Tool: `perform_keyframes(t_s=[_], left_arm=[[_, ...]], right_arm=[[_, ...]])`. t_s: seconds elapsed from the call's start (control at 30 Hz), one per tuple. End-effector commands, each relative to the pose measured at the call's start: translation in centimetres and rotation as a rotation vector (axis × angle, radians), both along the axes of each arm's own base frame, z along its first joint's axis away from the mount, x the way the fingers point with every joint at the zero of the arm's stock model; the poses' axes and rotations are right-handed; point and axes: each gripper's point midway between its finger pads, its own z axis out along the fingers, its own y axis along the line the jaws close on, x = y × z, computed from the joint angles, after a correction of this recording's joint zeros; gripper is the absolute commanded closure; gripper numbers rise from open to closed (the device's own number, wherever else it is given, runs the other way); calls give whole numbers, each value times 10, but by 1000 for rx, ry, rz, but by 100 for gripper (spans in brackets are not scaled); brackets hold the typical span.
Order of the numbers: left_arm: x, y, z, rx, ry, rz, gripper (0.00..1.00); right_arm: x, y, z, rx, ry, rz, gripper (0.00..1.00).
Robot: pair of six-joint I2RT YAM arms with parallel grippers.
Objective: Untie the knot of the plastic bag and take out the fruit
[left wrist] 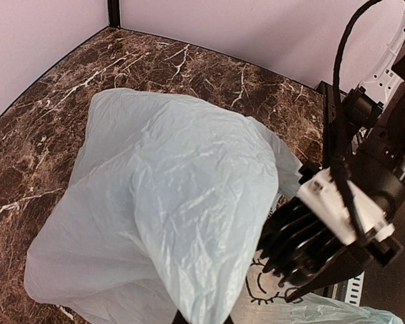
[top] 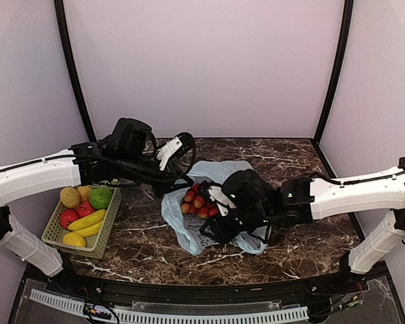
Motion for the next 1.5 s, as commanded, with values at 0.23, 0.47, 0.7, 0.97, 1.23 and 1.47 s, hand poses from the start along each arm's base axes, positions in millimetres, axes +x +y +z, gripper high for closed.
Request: perform_keyframes(t_s=[0.23, 0.47, 0.7, 0.97, 1.23, 1.47], left_arm=[[-10, 3, 8, -15, -29, -51, 99], [-19, -4, 4, -30, 18, -107, 99], [-19, -5, 1, -23, 26, -111, 99], [-25, -9, 2, -40, 48, -143, 99], [-27, -8, 4, -45, 42, -150, 99], [-27, -7, 6, -45, 36, -147, 99]], right_arm=[[53, -4, -31, -51, 88, -204, 67], [95, -9, -26, 1, 81, -450, 43], [120, 8, -31, 82, 79, -559, 33], [140, 18, -61, 34, 97, -603, 33], [140, -7, -86, -81, 86, -662, 31], [141, -31, -100, -136, 77, -697, 37]])
